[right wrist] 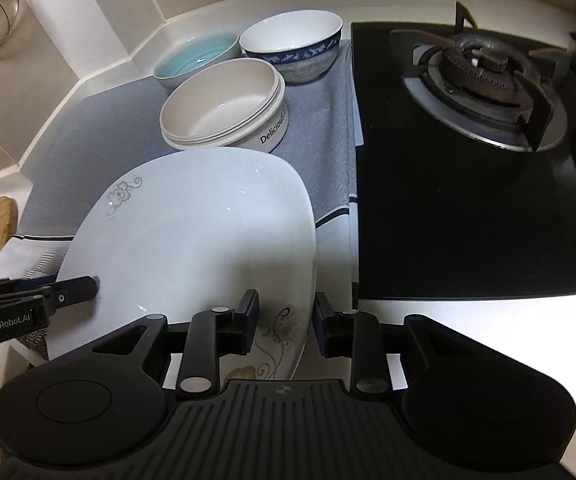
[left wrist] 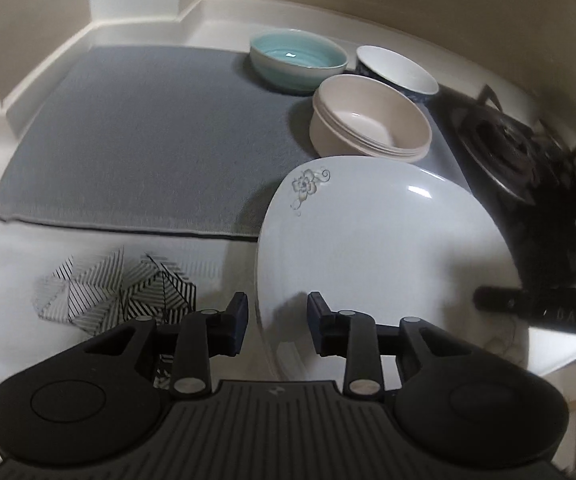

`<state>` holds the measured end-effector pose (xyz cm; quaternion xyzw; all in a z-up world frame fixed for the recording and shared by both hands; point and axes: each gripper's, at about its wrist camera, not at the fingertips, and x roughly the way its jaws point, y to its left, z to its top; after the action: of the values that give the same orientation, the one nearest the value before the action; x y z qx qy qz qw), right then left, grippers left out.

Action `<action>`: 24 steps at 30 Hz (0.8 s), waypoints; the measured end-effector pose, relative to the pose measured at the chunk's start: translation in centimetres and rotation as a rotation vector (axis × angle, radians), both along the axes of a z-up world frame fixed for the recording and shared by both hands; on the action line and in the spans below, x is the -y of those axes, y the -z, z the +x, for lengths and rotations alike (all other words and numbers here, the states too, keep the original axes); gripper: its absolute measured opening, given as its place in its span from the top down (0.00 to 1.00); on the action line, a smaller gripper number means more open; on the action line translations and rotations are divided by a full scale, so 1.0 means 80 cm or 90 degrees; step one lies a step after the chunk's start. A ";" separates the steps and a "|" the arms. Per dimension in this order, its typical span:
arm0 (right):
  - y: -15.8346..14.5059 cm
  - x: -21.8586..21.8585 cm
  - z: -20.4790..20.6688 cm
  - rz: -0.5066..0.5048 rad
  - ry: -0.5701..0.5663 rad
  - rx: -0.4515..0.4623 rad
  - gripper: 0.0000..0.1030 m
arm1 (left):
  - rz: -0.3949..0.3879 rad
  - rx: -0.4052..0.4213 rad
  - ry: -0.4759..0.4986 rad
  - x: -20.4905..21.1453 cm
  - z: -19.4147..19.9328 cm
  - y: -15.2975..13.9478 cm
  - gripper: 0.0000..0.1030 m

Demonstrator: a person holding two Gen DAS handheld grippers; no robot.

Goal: Organize plates and bowls

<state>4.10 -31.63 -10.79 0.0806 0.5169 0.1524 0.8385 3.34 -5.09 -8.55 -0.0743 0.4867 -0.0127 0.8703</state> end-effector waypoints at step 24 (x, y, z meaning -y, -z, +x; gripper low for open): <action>-0.005 -0.074 -0.002 -0.002 0.017 -0.026 0.67 | -0.028 0.008 0.022 -0.102 -0.003 0.000 0.68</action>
<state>3.90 -25.73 -10.39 0.0891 0.5332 0.1384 0.8298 3.09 3.09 -8.54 -0.0848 0.4818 -0.0392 0.8713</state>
